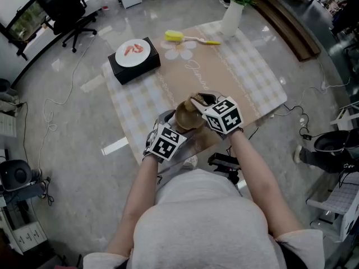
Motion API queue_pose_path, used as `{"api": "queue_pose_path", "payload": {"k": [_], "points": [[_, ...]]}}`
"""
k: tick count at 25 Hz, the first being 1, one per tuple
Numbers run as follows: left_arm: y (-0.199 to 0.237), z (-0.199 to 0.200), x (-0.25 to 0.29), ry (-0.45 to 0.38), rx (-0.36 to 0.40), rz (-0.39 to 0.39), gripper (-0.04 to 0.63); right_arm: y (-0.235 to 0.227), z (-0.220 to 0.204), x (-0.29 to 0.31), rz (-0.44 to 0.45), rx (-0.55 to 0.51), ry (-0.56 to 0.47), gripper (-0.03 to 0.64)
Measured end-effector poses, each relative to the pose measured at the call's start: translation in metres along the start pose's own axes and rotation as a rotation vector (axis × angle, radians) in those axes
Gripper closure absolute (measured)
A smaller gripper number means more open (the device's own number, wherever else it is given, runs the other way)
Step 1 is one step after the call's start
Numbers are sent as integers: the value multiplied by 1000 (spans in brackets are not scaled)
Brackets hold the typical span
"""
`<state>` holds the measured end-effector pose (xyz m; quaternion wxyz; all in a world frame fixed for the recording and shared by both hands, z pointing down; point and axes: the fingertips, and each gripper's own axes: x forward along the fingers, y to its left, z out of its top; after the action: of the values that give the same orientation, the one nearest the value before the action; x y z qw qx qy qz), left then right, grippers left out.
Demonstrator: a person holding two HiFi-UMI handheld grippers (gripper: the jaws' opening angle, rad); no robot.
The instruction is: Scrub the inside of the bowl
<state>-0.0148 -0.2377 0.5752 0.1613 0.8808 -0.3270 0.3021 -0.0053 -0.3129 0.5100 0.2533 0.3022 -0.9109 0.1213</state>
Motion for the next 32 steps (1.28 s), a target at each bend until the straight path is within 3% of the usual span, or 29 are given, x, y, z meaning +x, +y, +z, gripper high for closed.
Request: {"api": "queue_pose_path", "payload": {"k": [12,24,32], "points": [[0,-1,1,0,-4,-4,158,20,-26,-20,34,-117,134,524],[-1,0,1,6,4,-4,156,67,-32,-16,261,-40,140,523],[-1,-1,1,13,5,-2,156,72,-25,3,314,-40,129,523]]}}
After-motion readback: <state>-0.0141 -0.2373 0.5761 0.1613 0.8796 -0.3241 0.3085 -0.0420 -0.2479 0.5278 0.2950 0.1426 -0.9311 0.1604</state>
